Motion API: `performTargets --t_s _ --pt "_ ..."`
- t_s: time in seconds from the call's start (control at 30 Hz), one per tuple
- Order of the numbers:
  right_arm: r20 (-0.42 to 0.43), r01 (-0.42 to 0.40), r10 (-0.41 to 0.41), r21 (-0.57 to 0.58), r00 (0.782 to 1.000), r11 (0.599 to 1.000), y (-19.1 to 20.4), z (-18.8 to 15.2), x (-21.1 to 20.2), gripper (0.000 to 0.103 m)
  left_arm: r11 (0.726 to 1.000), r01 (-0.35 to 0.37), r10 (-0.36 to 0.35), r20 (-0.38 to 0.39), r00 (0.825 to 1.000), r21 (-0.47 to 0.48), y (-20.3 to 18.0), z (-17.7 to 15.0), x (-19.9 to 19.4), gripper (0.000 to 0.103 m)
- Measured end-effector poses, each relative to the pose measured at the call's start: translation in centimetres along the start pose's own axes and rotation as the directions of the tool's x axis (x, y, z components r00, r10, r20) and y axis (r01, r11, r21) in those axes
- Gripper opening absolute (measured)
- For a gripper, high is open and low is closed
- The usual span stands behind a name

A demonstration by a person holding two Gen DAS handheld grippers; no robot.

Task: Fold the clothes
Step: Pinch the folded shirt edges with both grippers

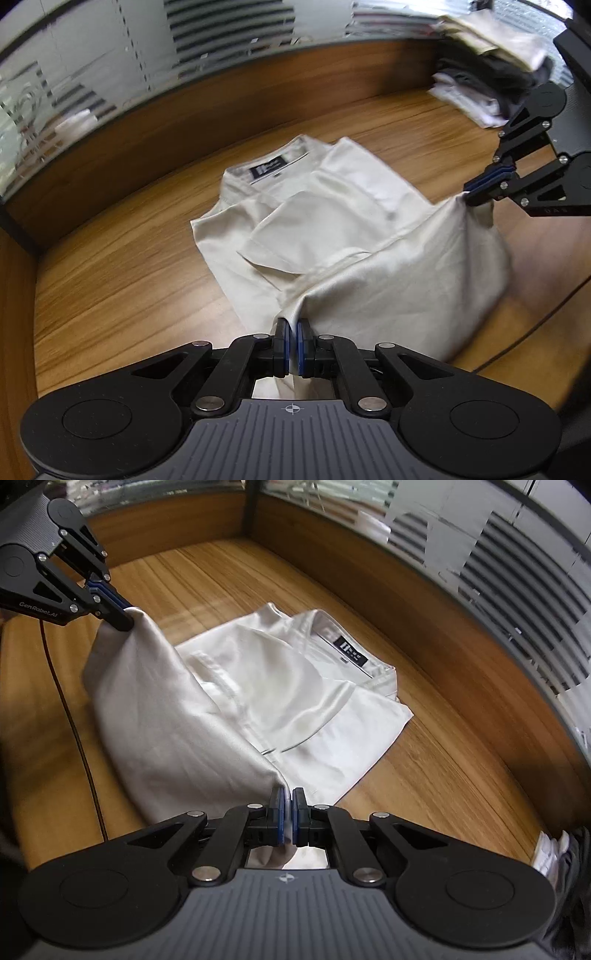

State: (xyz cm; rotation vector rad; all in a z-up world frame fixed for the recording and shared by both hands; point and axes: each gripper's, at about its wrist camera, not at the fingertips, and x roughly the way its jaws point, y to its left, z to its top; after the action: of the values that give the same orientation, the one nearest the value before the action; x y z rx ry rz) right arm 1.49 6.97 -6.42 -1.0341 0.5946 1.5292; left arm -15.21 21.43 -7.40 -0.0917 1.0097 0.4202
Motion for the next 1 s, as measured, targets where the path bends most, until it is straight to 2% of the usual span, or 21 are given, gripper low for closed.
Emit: performTargets --t_s 0.2,0.3,0.37,0.43,0.5,0.57,0.63,0.67,0.83,0.9,1.0 --pt "-0.064 -0.033 0.033 -0.006 0.997 0.999 -1.2 0.5 5.2 0.004 0.999 -0.007 0.005 -0.066 0.998 -0.039 1.2 0.2 4.3 0.008" --pt "-0.077 -0.037 0.037 0.001 0.996 0.999 -1.3 0.2 6.5 0.008 0.999 -0.024 0.020 -0.082 0.996 -0.040 1.4 0.2 5.6 0.017" --pt "-0.072 -0.032 0.032 0.012 0.997 0.999 -1.4 0.1 6.7 0.011 0.998 -0.020 0.016 -0.087 0.996 -0.052 1.8 0.2 5.8 0.018" --pt "-0.063 -0.022 0.023 0.024 0.998 0.999 -1.6 0.0 6.2 0.017 0.998 0.000 -0.005 -0.078 0.997 -0.068 2.1 0.1 5.1 0.018" --pt "-0.052 -0.011 0.013 0.038 0.999 0.999 -1.9 -0.2 5.2 0.027 0.996 0.020 -0.025 -0.060 0.998 -0.083 2.5 0.0 4.0 0.019" --pt "-0.043 -0.006 0.009 0.057 0.999 0.998 -2.2 -0.8 3.9 0.030 0.995 0.042 -0.046 -0.041 0.998 -0.093 2.8 -0.4 2.5 0.024" --pt "-0.037 -0.001 0.003 0.074 0.999 0.997 -2.5 -1.4 2.5 0.034 0.993 0.062 -0.065 -0.030 0.997 -0.103 3.0 -1.0 1.1 0.035" --pt "-0.037 0.001 0.002 0.082 0.999 0.997 -2.4 -1.9 1.8 0.037 0.992 0.072 -0.075 -0.028 0.997 -0.107 3.1 -1.4 0.5 0.036" --pt "-0.036 -0.038 0.044 0.155 0.998 0.987 -1.6 -4.8 -1.0 0.041 0.984 0.135 -0.142 -0.053 0.989 -0.120 2.2 -4.1 -0.9 0.051" --pt "-0.036 -0.063 0.070 0.180 0.997 0.982 -0.7 -5.9 -1.3 0.047 0.982 0.143 -0.153 -0.078 0.985 -0.122 1.4 -5.2 -0.6 0.051" --pt "-0.044 -0.089 0.099 0.180 0.994 0.980 1.1 -6.8 -0.8 0.048 0.984 0.138 -0.150 -0.102 0.983 -0.115 0.3 -6.5 0.1 0.051"
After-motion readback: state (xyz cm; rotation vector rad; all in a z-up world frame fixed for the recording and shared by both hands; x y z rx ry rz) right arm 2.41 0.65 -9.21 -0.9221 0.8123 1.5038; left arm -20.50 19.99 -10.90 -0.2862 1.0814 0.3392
